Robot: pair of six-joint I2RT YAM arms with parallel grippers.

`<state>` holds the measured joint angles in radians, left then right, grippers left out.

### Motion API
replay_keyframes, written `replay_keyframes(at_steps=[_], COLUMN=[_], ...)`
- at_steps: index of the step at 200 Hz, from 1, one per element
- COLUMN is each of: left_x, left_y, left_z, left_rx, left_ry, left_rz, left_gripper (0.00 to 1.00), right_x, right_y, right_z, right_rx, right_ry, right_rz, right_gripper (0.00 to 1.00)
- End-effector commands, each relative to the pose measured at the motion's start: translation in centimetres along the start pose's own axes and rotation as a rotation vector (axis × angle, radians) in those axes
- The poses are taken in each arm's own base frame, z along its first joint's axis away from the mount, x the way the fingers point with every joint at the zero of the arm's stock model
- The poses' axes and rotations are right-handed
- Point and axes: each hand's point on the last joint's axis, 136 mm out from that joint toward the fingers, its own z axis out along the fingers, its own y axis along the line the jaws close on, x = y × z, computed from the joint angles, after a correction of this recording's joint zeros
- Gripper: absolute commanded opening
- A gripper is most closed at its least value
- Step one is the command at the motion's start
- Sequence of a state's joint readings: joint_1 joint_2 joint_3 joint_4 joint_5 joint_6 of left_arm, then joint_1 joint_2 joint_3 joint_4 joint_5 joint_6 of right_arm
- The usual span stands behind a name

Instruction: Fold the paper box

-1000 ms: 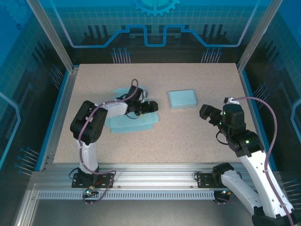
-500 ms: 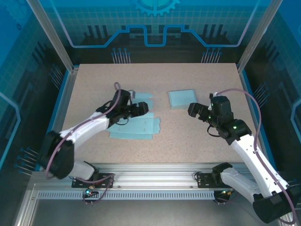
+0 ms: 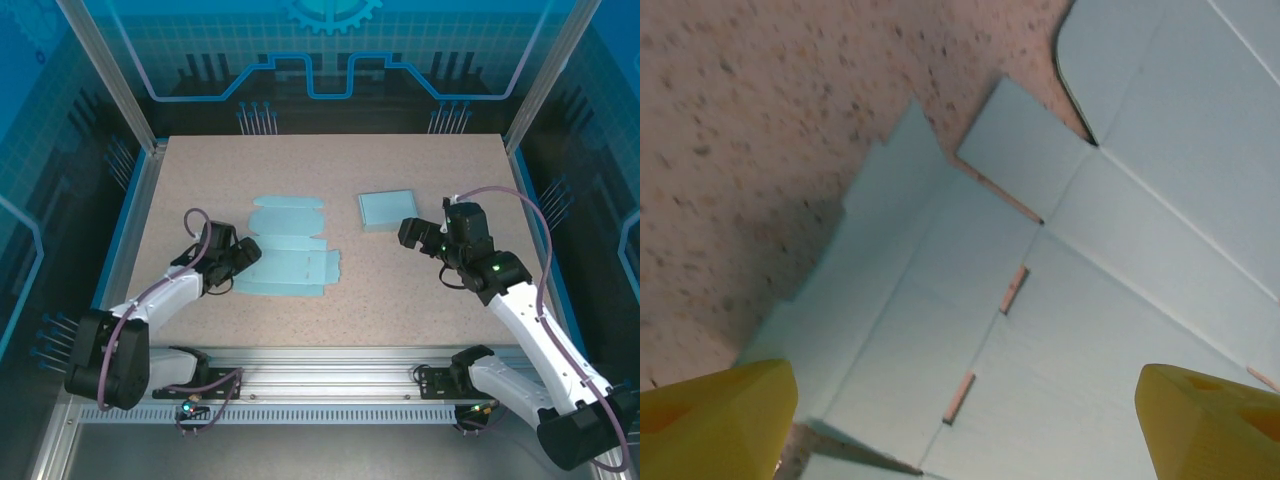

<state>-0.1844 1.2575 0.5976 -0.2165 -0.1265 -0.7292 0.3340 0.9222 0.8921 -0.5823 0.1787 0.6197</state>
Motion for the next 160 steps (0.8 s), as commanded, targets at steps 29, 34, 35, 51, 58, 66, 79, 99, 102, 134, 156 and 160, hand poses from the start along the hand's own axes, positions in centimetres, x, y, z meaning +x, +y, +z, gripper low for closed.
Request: replay_keyframes(at_steps=[29, 34, 35, 51, 58, 66, 79, 99, 102, 134, 156, 160], left_x=[-2.6, -2.7, -2.6, -2.4, -2.2, -2.0, -1.5, -1.1, -1.0, -1.4, -2.0, -2.1], left_y=[2.3, 2.3, 2.4, 2.7, 2.6, 2.5, 2.1, 1.4, 1.4, 0.0, -1.7, -2.1], left_z=[-0.2, -0.2, -0.2, 0.4, 0.8, 1.3, 2.2, 3.3, 3.4, 3.6, 2.9, 2.7], left_rx=[-0.167, -0.173, -0.175, -0.193, -0.19, -0.183, -0.162, -0.13, -0.128, -0.065, 0.013, 0.027], left_ry=[-0.097, -0.099, -0.098, -0.083, -0.073, -0.06, -0.033, -0.001, 0.003, -0.011, -0.032, -0.038], left_rz=[0.067, 0.072, 0.073, 0.083, 0.084, 0.083, 0.084, 0.093, 0.095, 0.136, 0.199, 0.213], left_gripper=[0.89, 0.89, 0.89, 0.89, 0.88, 0.87, 0.85, 0.75, 0.71, 0.49, 0.29, 0.29], right_x=[-0.5, -0.6, -0.6, -0.6, -0.6, -0.5, -0.5, -0.3, -0.3, -0.3, -0.3, -0.3], right_y=[0.3, 0.4, 0.3, 0.4, 0.5, 0.5, 0.6, 0.6, 0.6, 0.4, 0.6, 0.6], right_z=[-0.5, -0.5, -0.5, -0.5, -0.4, -0.3, -0.2, -0.1, -0.1, -0.3, -0.2, -0.2], right_rx=[-0.003, -0.004, -0.004, -0.003, -0.006, -0.008, -0.011, -0.009, -0.009, -0.001, -0.008, -0.013], right_ry=[-0.028, -0.03, -0.03, -0.028, -0.026, -0.022, -0.018, -0.012, -0.011, -0.013, -0.012, -0.011], right_rz=[-0.024, -0.025, -0.025, -0.025, -0.026, -0.026, -0.026, -0.025, -0.025, -0.028, -0.038, -0.041], right_gripper=[1.0, 1.0, 1.0, 1.0, 1.0, 1.0, 1.0, 1.0, 1.0, 1.0, 1.0, 1.0])
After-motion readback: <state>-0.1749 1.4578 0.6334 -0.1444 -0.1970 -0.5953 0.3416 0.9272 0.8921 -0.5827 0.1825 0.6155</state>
